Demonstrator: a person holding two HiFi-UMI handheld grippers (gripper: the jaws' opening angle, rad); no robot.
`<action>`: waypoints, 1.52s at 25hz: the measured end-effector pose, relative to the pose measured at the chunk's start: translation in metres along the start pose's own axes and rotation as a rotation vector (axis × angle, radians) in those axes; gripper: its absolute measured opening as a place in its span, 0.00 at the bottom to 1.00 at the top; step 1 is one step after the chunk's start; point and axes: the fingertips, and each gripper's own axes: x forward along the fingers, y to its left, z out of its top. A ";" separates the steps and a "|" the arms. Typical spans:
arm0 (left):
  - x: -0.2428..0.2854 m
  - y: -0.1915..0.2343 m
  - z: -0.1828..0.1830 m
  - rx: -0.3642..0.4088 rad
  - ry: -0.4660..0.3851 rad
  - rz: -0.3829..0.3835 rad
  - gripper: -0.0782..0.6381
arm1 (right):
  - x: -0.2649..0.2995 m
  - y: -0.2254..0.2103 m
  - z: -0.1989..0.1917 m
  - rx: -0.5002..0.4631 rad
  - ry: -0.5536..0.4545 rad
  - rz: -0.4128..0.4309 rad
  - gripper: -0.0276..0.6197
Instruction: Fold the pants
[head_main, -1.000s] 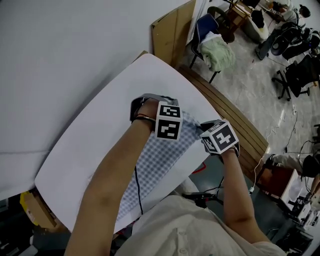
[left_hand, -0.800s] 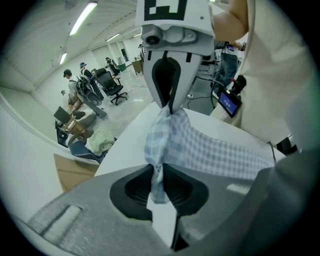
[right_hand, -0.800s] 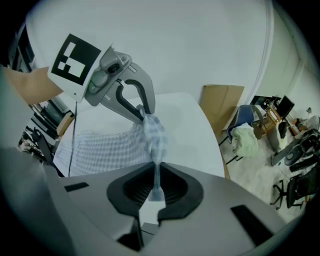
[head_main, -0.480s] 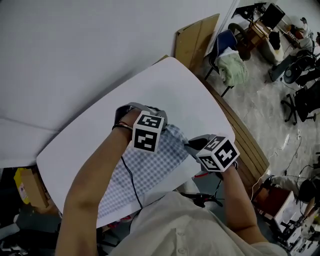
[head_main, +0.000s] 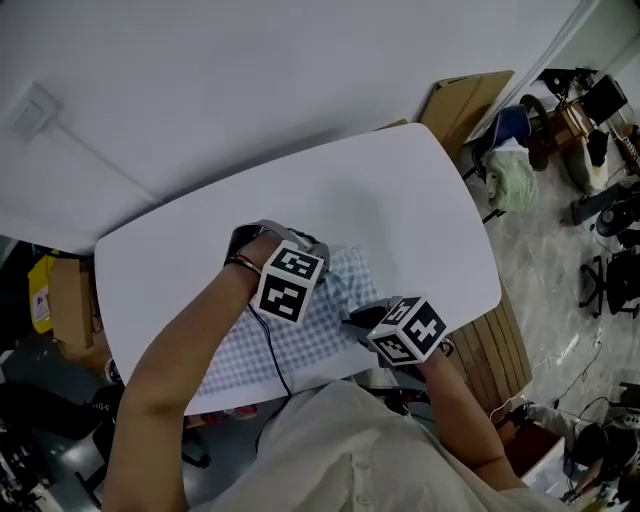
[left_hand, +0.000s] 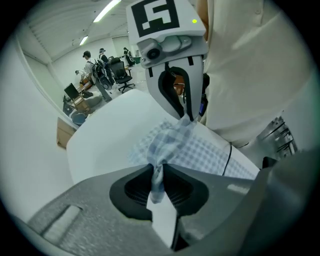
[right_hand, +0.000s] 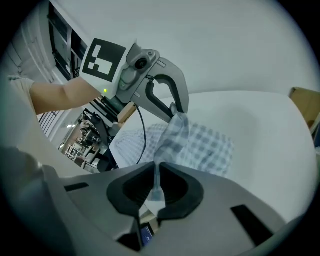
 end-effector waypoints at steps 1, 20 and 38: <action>0.001 -0.010 -0.008 -0.011 0.007 -0.004 0.19 | 0.010 0.007 0.000 -0.005 0.012 0.008 0.10; 0.030 -0.119 -0.122 -0.171 0.172 0.012 0.33 | 0.163 0.080 -0.002 -0.134 0.170 0.003 0.11; -0.014 -0.158 -0.113 -0.684 -0.060 0.096 0.33 | 0.143 0.112 0.016 -0.511 0.271 -0.016 0.25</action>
